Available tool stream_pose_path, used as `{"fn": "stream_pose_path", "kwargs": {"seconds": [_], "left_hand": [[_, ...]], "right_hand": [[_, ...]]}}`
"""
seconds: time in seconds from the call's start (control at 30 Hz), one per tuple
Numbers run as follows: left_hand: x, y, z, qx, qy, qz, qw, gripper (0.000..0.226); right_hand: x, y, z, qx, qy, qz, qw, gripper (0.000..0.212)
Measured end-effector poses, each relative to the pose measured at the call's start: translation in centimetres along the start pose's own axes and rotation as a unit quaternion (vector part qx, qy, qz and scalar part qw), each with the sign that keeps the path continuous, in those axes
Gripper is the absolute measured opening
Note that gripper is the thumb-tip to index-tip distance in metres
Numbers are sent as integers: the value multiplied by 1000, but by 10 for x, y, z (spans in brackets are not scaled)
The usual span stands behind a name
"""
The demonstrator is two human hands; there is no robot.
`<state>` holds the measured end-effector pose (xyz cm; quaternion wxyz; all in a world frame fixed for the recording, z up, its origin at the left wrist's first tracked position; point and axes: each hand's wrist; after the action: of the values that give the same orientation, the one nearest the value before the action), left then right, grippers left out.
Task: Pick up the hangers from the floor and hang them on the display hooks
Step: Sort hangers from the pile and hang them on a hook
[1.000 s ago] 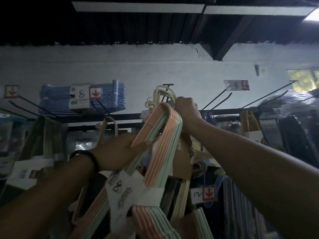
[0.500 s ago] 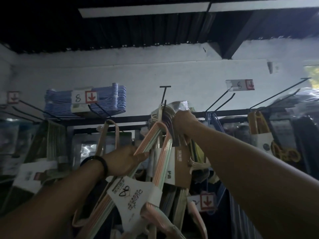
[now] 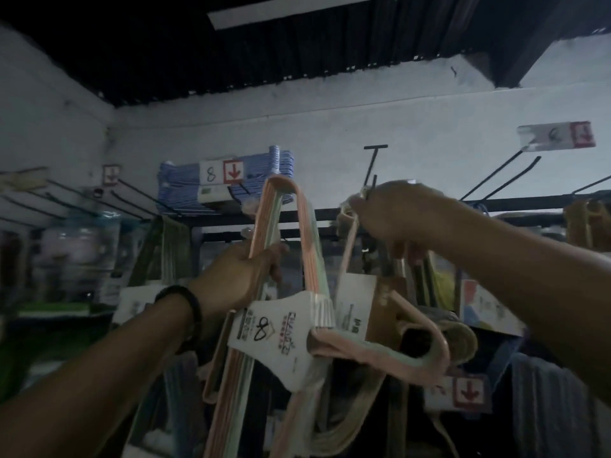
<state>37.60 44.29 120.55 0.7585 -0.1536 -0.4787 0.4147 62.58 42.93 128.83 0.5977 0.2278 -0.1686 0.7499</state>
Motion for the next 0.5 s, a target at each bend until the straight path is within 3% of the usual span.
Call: {"fn": "stream_pose_path", "kwargs": {"seconds": [0.07,0.13,0.2,0.27,0.37,0.43,0.5], "left_hand": [[-4,4,18,-20,-16,15,1000,61],[-6,11,32,-62,-14,41,997,47],[-13,20,46,-95,1,53,994,31],[-21,33,60,-106,4,51,993,28],[-30,55,82,-40,-17,51,998,30],[-30,63,92,33,-37,35,998,30],[-30,69,108,36,-49,26,998,26]], "right_hand": [[-15,37,14,149,-5,75,986,67],[-20,72,17,256,80,88,959,77],[-10,104,2,211,156,82,961,71],[-9,135,-16,195,208,85,955,51],[-2,173,-39,219,209,98,948,34],[4,192,-52,146,182,107,966,29],[7,215,-59,91,180,89,975,27]]}}
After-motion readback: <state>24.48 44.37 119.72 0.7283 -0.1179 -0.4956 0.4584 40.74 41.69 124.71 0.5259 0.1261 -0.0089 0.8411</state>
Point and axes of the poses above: each hand's wrist, its own x-axis towards the middle knuckle, its own z-axis out of the back of the hand, y = z × x, and after that the axes turned 13 degrees about y, right-handed
